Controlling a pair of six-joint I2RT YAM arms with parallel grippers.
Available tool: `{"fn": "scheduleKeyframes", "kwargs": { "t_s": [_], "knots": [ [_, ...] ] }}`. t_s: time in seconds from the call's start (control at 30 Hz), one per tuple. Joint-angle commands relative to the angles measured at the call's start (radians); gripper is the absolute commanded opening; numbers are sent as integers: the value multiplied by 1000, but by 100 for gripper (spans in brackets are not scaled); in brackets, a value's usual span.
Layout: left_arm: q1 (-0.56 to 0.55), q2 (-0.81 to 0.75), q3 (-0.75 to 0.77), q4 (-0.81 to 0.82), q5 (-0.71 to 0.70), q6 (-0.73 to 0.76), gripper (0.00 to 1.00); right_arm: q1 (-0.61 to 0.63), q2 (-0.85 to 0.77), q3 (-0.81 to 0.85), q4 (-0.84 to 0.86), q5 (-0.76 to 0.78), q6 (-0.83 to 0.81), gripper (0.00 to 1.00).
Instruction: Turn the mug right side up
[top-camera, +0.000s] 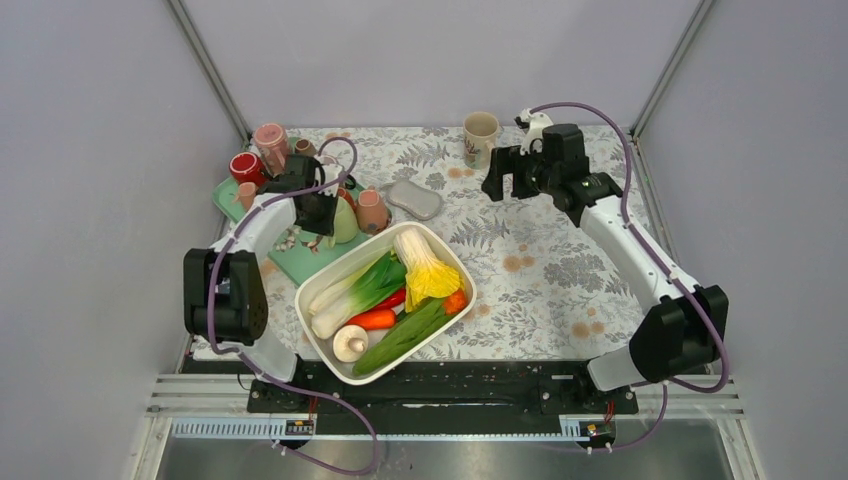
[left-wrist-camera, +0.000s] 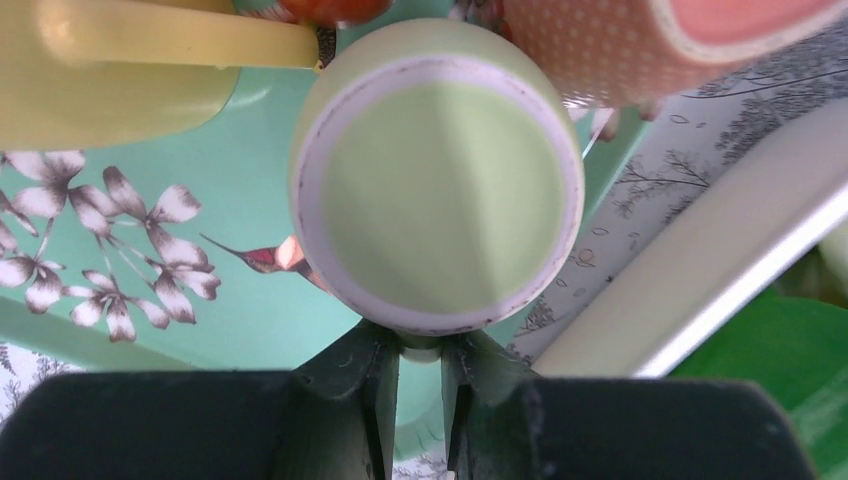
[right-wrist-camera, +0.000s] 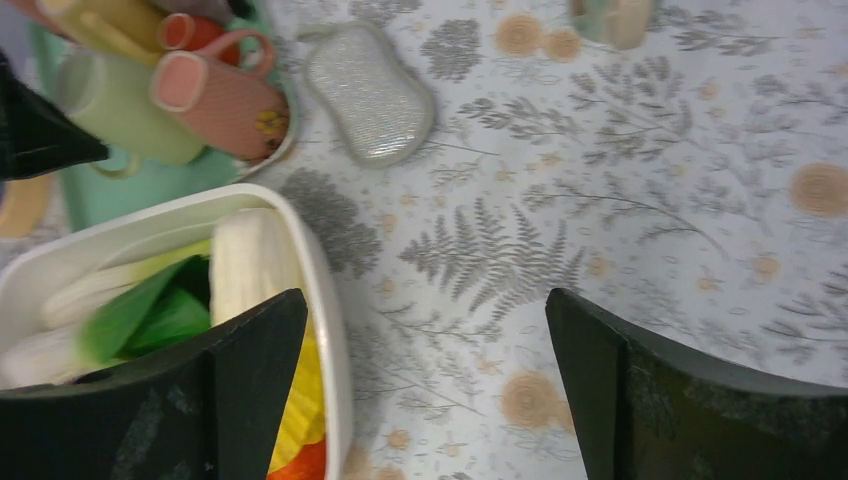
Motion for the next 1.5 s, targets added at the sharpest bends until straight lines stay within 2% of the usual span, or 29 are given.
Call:
{"fn": "scheduleKeyframes", "kwargs": {
  "t_s": [0.0,0.2,0.37,0.5,0.77,0.93,1.13,1.23,1.33,1.4,1.47],
  "knots": [
    [17,-139,56,48,83,-30,0,43,-64,-79,212,-229,218,100],
    [53,-169,104,2,144,-40,0,159,-55,-140,372,-229,334,99],
    [76,-254,135,1,258,-99,0,239,-10,-170,551,-275,457,99],
    [81,-323,194,-6,413,-183,0,281,29,-145,645,-303,527,100],
    [81,-391,269,29,725,-373,0,302,113,-105,896,-367,705,99],
    [65,-385,270,34,809,-426,0,304,170,-51,1048,-457,815,99],
    [7,-385,272,37,833,-433,0,312,215,-30,1196,-508,928,96],
    [-22,-372,259,60,866,-456,0,316,246,-6,1298,-554,1014,83],
    [-49,-354,232,64,882,-460,0,313,248,-7,1386,-568,1055,55],
    [-49,-345,221,56,874,-438,0,311,217,-17,1335,-561,984,37],
    [-49,-336,220,13,849,-386,0,304,165,-29,1190,-517,864,19]
  ]
}}
